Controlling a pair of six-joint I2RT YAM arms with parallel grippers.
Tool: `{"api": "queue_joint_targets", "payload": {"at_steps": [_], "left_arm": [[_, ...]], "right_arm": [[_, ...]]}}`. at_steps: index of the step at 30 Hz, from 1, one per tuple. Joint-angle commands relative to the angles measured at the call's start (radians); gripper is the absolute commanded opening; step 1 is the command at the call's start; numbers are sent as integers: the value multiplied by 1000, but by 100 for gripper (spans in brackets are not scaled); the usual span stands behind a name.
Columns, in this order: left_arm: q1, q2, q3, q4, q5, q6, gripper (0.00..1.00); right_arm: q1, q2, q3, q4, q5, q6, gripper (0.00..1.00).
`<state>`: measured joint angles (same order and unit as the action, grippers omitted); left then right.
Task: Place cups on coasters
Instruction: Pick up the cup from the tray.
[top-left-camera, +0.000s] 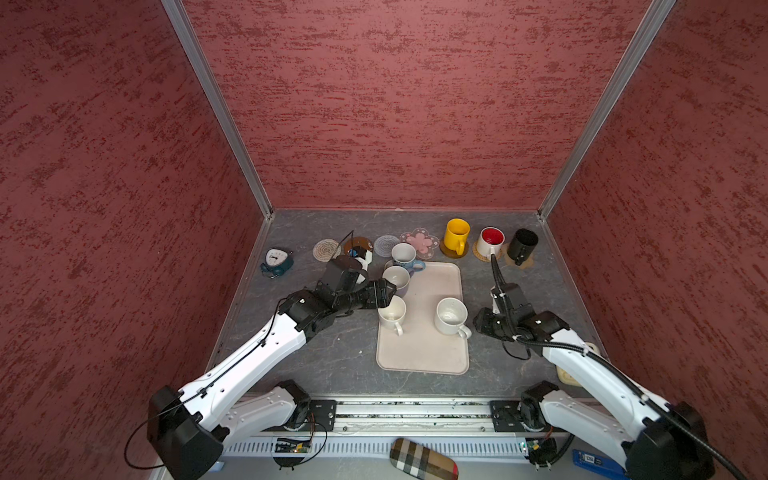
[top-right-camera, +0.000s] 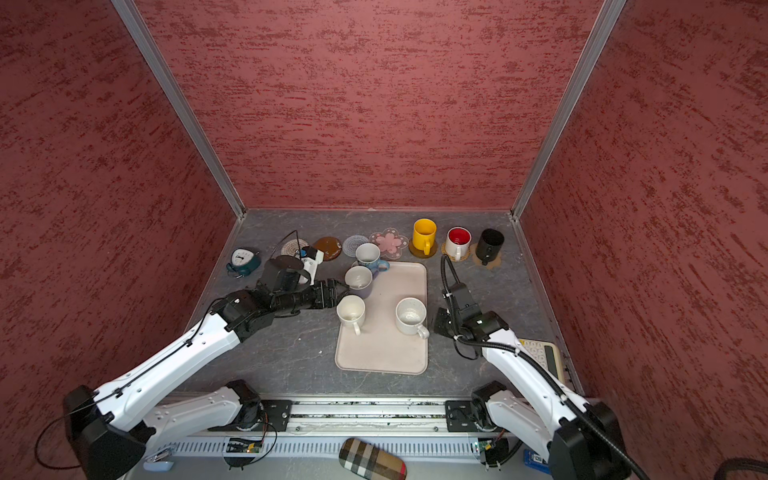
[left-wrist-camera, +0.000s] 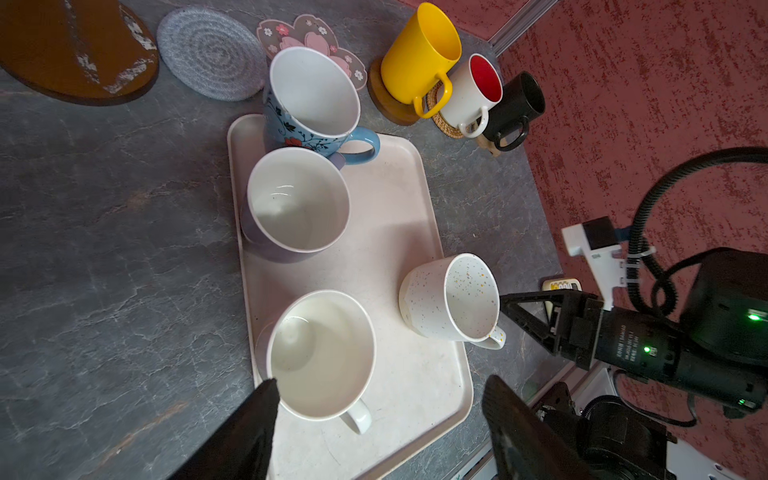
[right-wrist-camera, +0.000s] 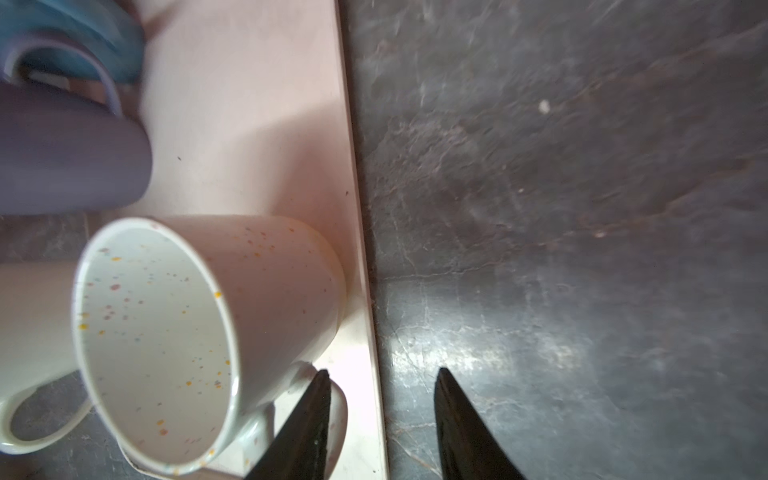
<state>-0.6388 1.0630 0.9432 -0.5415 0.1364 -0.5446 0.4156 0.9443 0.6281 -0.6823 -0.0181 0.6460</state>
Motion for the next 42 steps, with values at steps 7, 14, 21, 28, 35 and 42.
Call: {"api": "queue_joint_targets", "payload": {"at_steps": [7, 14, 21, 28, 35, 42], "left_arm": [[47, -23, 2, -31, 37, 30, 77], [70, -32, -15, -33, 37, 25, 76], [76, -27, -21, -29, 40, 23, 75], [80, -32, -32, -29, 39, 20, 74], [80, -37, -39, -29, 39, 15, 73], [95, -53, -38, -49, 41, 21, 73]], "right_arm": [[31, -4, 58, 3, -105, -65, 48], [110, -7, 40, 42, -129, -78, 52], [192, 9, 10, 64, -107, -51, 46], [245, 41, -26, 98, -93, -30, 46], [272, 94, -24, 106, -45, -35, 47], [310, 198, -21, 151, 24, -39, 40]]}}
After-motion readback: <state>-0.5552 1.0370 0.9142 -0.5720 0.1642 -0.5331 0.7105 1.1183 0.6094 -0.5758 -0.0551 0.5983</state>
